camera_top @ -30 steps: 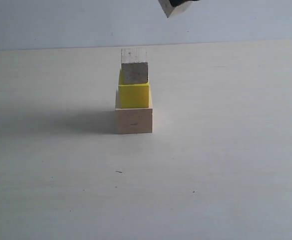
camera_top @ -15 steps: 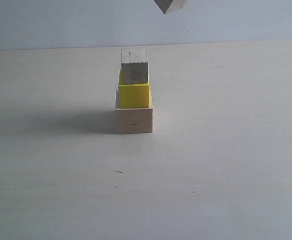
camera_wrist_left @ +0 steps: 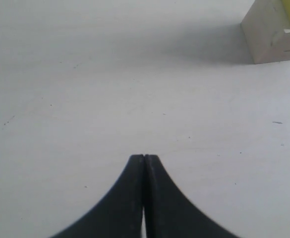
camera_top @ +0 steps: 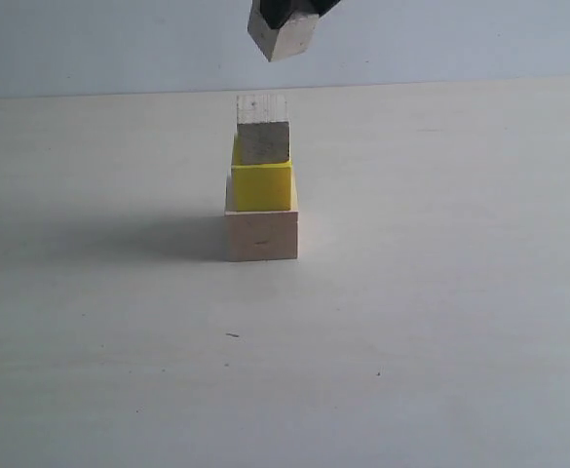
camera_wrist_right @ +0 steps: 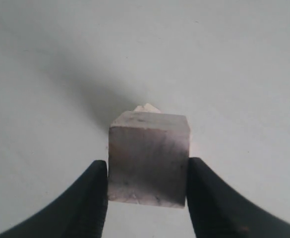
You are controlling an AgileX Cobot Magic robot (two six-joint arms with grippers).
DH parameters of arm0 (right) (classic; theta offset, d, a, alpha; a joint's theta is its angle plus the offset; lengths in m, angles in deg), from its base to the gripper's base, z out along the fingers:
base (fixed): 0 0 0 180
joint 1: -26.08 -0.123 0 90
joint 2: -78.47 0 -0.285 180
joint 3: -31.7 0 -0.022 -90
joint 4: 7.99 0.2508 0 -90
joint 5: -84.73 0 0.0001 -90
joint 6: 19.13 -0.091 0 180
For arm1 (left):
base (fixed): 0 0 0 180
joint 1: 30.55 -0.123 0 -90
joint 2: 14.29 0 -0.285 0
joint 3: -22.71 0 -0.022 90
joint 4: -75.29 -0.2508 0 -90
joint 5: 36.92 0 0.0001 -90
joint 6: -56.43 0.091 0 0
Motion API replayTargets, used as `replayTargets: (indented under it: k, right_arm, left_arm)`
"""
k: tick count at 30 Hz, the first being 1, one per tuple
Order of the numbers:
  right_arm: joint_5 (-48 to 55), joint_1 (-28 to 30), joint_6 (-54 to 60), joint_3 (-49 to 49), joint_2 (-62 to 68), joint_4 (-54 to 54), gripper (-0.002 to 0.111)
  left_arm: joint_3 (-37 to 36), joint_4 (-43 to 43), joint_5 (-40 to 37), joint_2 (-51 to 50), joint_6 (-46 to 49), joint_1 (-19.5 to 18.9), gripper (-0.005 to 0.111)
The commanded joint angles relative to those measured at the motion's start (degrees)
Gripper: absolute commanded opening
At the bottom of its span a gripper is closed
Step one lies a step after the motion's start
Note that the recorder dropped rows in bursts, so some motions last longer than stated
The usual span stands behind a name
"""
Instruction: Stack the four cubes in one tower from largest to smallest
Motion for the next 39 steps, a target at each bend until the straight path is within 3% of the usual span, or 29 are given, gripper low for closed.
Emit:
replayTargets:
  k: [1, 27, 39]
  right_arm:
    - [-0.03, -0.47, -3.23, 2.31, 1.56, -2.35, 0.0]
    - [-0.03, -0.98, -11.78, -2.62, 1.69, 3.73, 0.0]
    - [-0.03, -4.15, -21.57, -2.62, 2.42, -3.66, 0.0]
  left_arm:
    - [-0.13, 0.34, 0.31, 0.26, 0.53, -0.03, 0.0]
    - [-1.19, 0.34, 2.36, 0.26, 0.5, -0.03, 0.0]
    - [-1.6, 0.49, 3.23, 0.26, 0.5, -0.03, 0.0]
